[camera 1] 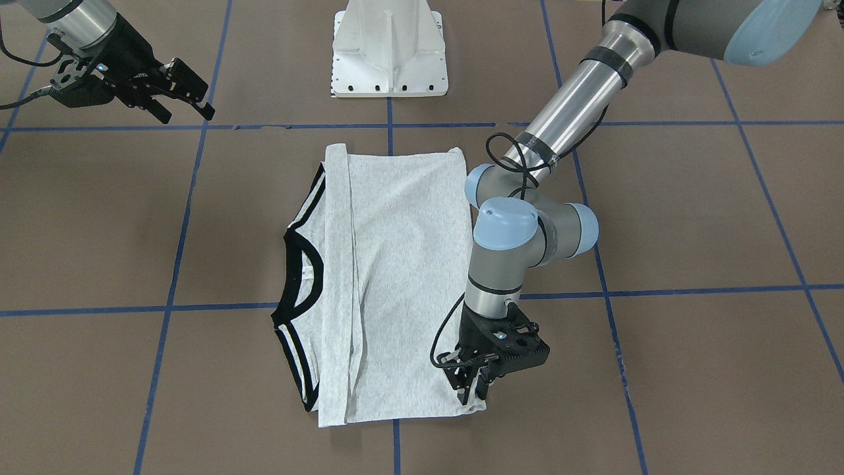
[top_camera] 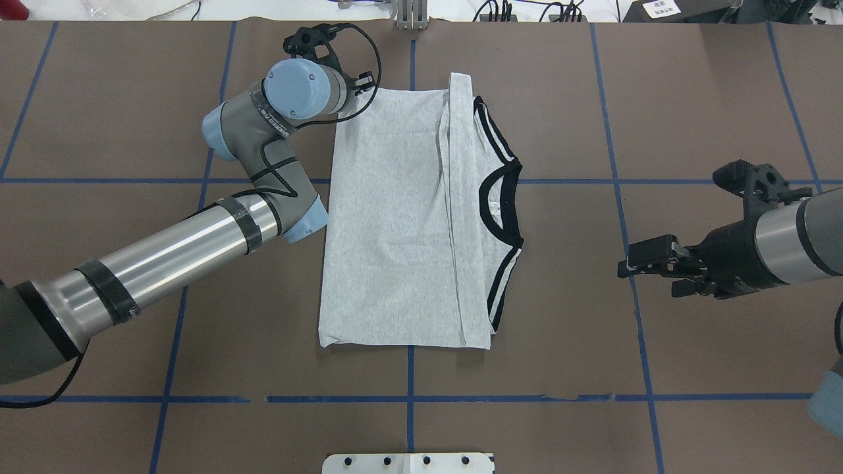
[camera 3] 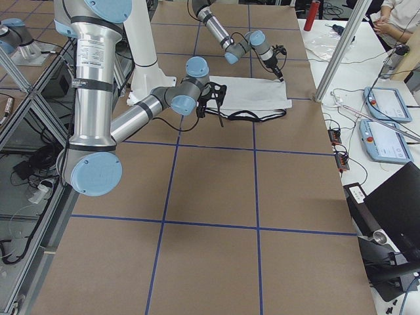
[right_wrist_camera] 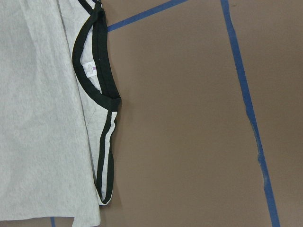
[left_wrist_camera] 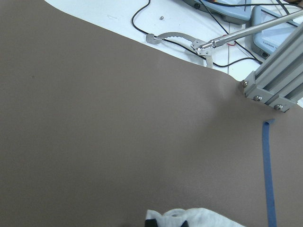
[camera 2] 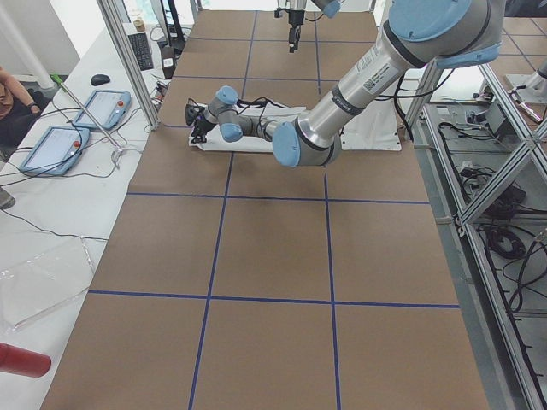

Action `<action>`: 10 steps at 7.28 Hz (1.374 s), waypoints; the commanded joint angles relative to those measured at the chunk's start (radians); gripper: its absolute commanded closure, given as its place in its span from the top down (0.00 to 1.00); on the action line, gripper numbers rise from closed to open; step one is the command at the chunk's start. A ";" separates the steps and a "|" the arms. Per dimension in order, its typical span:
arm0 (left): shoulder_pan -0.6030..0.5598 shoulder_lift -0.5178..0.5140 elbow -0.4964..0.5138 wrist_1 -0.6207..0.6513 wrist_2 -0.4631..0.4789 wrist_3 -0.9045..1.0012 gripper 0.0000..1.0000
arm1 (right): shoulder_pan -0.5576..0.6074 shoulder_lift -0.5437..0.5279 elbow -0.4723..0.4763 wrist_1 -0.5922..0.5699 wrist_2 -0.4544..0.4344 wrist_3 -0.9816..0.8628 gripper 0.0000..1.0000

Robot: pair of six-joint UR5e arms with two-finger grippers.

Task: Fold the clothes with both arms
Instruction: 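Drag the shirt corner away from the robot with the left gripper, then move the right gripper over the shirt's collar side and lower it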

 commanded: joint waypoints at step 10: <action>-0.042 0.546 -1.064 0.582 -0.338 0.154 1.00 | -0.290 0.737 -0.469 -0.624 -0.303 -0.201 1.00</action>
